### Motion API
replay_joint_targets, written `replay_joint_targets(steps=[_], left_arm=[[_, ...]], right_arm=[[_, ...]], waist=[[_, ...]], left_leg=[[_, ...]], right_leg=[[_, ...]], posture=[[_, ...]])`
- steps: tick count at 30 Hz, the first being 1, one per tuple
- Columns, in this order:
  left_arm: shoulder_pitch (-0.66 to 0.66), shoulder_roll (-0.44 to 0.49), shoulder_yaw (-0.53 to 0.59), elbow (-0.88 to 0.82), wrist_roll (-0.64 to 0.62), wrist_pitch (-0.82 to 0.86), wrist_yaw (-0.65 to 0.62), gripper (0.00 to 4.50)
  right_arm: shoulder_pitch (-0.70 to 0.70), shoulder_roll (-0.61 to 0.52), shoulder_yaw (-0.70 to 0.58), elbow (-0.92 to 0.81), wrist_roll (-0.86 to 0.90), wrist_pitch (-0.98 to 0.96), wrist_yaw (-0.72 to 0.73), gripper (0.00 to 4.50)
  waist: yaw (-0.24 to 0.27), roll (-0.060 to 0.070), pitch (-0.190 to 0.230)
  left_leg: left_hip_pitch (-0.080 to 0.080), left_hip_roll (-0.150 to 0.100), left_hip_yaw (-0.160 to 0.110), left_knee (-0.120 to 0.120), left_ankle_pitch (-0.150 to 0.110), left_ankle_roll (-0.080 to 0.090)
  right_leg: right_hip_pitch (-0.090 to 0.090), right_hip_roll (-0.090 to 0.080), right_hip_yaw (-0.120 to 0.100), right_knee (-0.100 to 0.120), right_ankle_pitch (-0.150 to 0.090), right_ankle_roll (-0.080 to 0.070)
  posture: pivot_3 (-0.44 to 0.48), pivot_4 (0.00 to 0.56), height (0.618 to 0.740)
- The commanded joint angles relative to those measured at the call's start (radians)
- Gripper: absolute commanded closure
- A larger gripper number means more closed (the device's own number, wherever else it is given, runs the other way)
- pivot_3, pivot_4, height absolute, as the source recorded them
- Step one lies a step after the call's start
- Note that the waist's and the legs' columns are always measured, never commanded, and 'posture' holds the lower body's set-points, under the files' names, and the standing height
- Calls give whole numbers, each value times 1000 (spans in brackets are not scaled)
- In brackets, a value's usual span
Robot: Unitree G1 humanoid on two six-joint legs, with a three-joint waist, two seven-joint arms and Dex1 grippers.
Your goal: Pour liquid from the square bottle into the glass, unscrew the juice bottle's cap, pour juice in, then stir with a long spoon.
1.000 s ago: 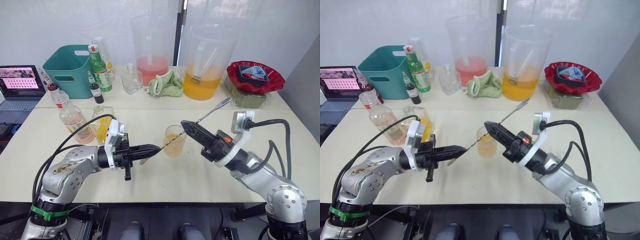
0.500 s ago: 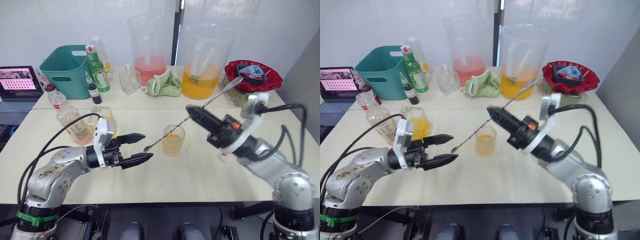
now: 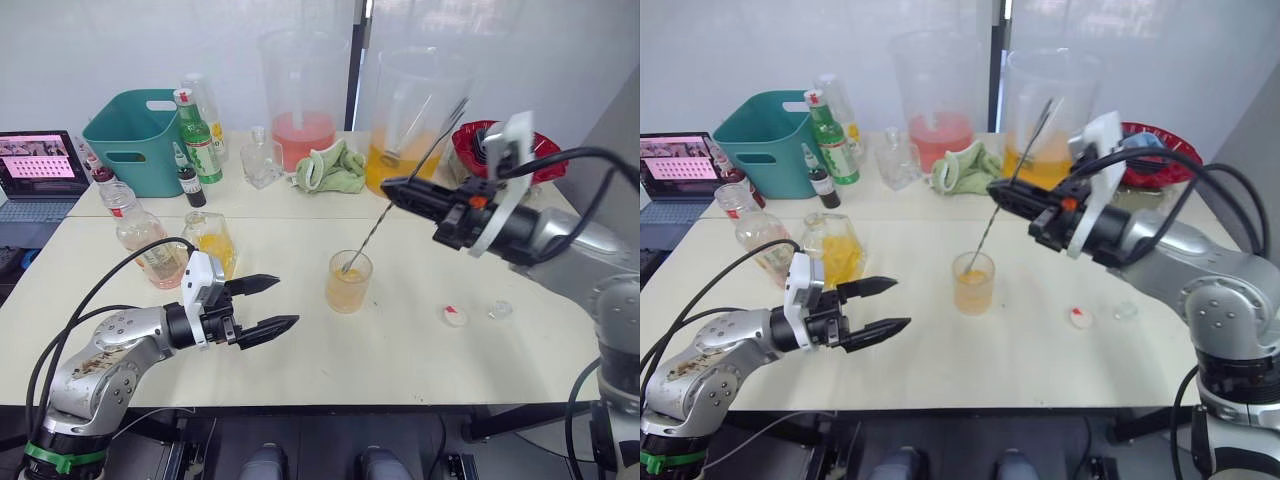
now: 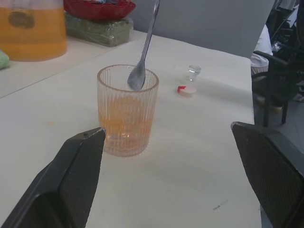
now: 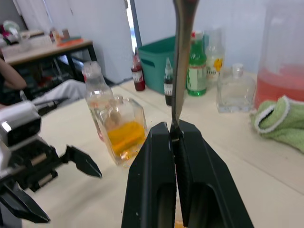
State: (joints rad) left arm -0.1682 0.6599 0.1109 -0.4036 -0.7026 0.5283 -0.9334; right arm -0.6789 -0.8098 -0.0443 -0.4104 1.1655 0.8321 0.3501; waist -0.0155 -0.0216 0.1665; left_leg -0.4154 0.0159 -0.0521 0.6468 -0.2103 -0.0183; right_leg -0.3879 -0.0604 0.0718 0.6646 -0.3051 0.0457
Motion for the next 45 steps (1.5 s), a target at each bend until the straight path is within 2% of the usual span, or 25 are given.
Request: replay_joint_targets(steps=[1,8,13,21,29,39,45], left_arm=[[-16,-13,-9,-4,22,-32,6,23],[-15,-33,-26,-7,41,-44,12,23],[-16,-31,-25,-8,35,-41,12,23],[-16,-29,-27,-8,35,-39,11,23],[-26,-34,-26,-2,32,-37,16,23],[-31,-32,-25,3,34,-38,21,23],[-36,-33,-28,6,32,-37,18,23]], right_arm=[[-68,4,64,14,-130,-7,77,4500],[-153,57,122,93,-263,5,173,4500],[-176,89,115,140,-348,-5,208,4500],[-162,43,69,117,-383,50,269,4500],[-156,81,39,64,-344,127,260,4500],[-184,182,50,100,-395,109,245,4500],[-198,190,70,134,-479,61,268,4500]], waist=[[-1,0,0],[0,0,0],[1,0,0],[2,0,0],[-2,0,0],[-2,0,0],[-2,0,0]], left_leg=[[0,0,0,0,0,0],[0,0,0,0,0,0],[0,-1,0,0,0,0],[0,-1,0,0,0,0],[0,0,-1,0,0,0],[0,0,-1,0,0,0],[0,0,-1,0,0,0]], right_leg=[[0,0,0,0,0,0],[0,0,0,0,0,0],[0,0,0,0,0,0],[0,0,0,0,0,0],[-1,0,0,0,0,0],[-1,0,-1,0,0,0],[-1,0,-1,1,0,0]], posture=[[0,150,740],[0,150,740],[0,150,740],[0,150,740],[0,150,740],[0,150,740],[0,150,740]])
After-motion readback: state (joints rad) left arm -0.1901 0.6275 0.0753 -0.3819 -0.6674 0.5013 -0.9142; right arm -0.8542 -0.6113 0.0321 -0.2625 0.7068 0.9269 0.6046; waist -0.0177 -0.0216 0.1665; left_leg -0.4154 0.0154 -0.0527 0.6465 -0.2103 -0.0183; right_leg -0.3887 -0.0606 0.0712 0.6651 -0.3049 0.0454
